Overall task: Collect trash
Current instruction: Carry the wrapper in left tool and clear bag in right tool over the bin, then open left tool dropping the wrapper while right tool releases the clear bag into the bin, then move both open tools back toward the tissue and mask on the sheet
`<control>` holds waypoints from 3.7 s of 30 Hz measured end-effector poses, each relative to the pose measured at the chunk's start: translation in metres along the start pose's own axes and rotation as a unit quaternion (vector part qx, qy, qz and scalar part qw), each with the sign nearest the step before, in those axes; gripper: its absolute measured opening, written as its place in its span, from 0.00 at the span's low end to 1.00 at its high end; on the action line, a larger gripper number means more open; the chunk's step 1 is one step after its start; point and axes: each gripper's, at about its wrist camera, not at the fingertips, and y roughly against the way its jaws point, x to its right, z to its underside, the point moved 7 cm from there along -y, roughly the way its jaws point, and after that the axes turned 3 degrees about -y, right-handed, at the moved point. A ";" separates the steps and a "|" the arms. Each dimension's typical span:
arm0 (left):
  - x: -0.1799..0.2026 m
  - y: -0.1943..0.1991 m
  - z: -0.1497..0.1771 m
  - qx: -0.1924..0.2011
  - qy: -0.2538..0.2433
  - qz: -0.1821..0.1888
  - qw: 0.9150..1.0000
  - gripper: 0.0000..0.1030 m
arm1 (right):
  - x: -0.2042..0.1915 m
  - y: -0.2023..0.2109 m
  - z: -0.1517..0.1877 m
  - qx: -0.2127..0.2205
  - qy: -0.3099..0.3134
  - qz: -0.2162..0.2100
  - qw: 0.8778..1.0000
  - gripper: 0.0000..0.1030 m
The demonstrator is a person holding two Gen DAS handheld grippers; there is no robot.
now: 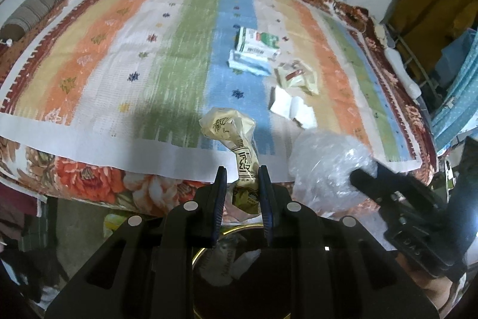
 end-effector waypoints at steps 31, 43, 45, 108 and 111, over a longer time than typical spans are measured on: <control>0.049 0.036 0.088 0.012 -0.022 0.072 0.997 0.21 | -0.003 0.035 0.095 -0.028 -0.027 -0.022 0.999 0.38; 0.058 0.036 0.122 0.004 -0.045 0.056 0.997 0.21 | 0.001 0.035 0.132 -0.055 -0.048 -0.024 0.997 0.38; 0.058 0.035 0.128 0.000 -0.041 0.058 0.997 0.21 | 0.002 0.033 0.140 -0.062 -0.058 -0.028 0.996 0.38; 0.020 0.040 0.104 0.053 0.004 -0.056 0.997 0.95 | 0.008 0.035 0.127 -0.069 -0.033 0.021 0.997 0.90; 0.022 0.043 0.089 0.061 -0.013 -0.071 0.996 0.95 | 0.009 0.034 0.114 -0.067 -0.022 0.019 0.997 0.92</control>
